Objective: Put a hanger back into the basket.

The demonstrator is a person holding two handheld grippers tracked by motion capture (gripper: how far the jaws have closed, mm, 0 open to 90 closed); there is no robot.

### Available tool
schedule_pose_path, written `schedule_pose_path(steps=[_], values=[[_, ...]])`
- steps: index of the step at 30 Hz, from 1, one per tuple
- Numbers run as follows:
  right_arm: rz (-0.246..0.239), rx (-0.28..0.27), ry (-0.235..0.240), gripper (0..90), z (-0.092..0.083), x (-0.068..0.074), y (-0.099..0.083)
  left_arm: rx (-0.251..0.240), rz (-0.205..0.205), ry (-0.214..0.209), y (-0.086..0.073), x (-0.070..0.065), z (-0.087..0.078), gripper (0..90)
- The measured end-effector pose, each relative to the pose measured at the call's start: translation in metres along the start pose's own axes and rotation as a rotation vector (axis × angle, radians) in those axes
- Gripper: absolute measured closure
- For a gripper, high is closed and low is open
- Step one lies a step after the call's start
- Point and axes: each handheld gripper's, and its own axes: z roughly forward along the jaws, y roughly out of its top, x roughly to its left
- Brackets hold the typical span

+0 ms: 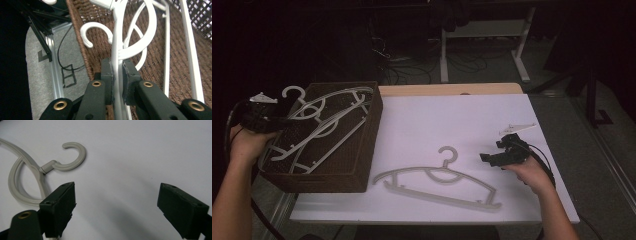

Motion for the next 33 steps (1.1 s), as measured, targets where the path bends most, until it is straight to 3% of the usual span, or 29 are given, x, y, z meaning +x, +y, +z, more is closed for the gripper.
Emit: schedule_pose_path(steps=[6, 11, 13, 15, 19, 26, 33], values=[[0.003, -0.001, -0.001, 14.5, -0.001, -0.001, 0.000, 0.033, 0.008, 0.002, 0.001, -0.012, 0.025, 81.7], [0.002, 0.000, 0.000, 14.6, -0.001, -0.001, 0.000, 0.049, -0.005, -0.022, -0.005, -0.015, 0.033, 80.3], [0.001, 0.002, -0.001, 14.6, -0.001, -0.001, 0.000, 0.047, -0.010, -0.027, -0.006, -0.014, 0.033, 73.6], [0.000, 0.002, -0.001, 14.6, -0.001, 0.000, 0.000, 0.008, -0.029, -0.057, -0.006, -0.012, 0.029, 63.5], [0.000, 0.000, 0.001, 14.6, -0.001, 0.000, 0.000, -0.027, -0.044, -0.082, -0.003, -0.012, 0.022, 53.8], [-0.001, -0.005, 0.003, 14.6, -0.002, 0.000, 0.001, -0.149, -0.087, -0.240, 0.007, -0.022, 0.007, 41.1], [0.002, -0.008, 0.007, 14.6, -0.003, 0.000, 0.001, -0.229, -0.067, -0.394, 0.022, -0.047, -0.002, 33.0]])
